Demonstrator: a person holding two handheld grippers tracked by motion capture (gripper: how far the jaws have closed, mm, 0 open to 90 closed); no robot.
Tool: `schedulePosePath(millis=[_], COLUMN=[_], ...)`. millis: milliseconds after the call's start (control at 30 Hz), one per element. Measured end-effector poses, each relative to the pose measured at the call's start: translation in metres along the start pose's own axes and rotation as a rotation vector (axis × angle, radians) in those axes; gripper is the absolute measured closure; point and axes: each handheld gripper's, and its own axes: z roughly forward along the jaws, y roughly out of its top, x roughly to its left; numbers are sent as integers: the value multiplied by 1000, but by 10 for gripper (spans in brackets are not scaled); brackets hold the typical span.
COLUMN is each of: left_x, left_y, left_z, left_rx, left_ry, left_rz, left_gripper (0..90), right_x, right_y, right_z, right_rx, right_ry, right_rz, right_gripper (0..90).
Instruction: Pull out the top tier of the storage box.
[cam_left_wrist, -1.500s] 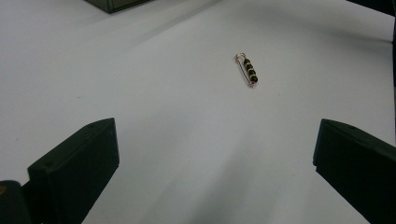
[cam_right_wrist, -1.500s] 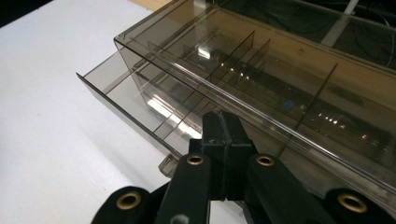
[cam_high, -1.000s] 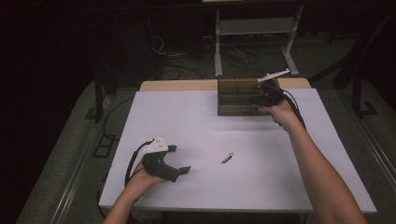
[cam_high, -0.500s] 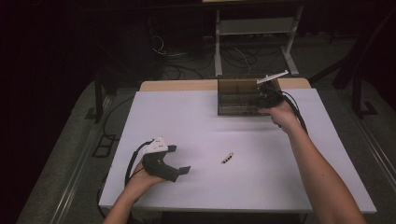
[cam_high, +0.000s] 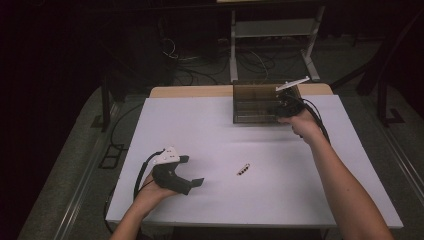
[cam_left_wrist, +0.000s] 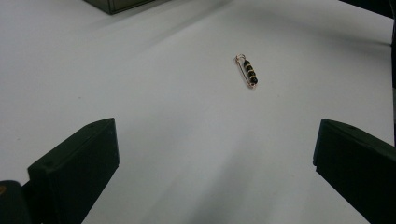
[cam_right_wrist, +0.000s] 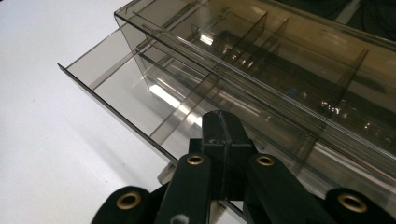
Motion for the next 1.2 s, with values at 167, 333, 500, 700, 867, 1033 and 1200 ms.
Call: schedulePosePath(millis=[167, 333, 500, 700, 867, 1033, 1200], left_x=[0, 0, 0, 0, 0, 0, -1], left_y=[0, 0, 0, 0, 0, 0, 0], left_z=[0, 1, 1, 0, 0, 1, 1], left_rx=[1, 0, 1, 1, 1, 1, 1], left_ry=[-1, -1, 0, 0, 0, 0, 0], left_rz=[0, 0, 1, 1, 2, 0, 0], left_gripper=[0, 0, 0, 0, 0, 0, 0], right_x=[-3, -5, -2, 0, -2, -6, -10], right_y=[-3, -6, -8, -11, -12, -15, -17], right_z=[-3, -4, -5, -6, -7, -10, -12], right_rx=[1, -2, -5, -8, 1, -2, -1], right_ry=[-4, -4, 2, 5, -16, -26, -38], right_rz=[7, 11, 8, 6, 0, 10, 17], right_gripper=[890, 890, 890, 890, 890, 890, 890])
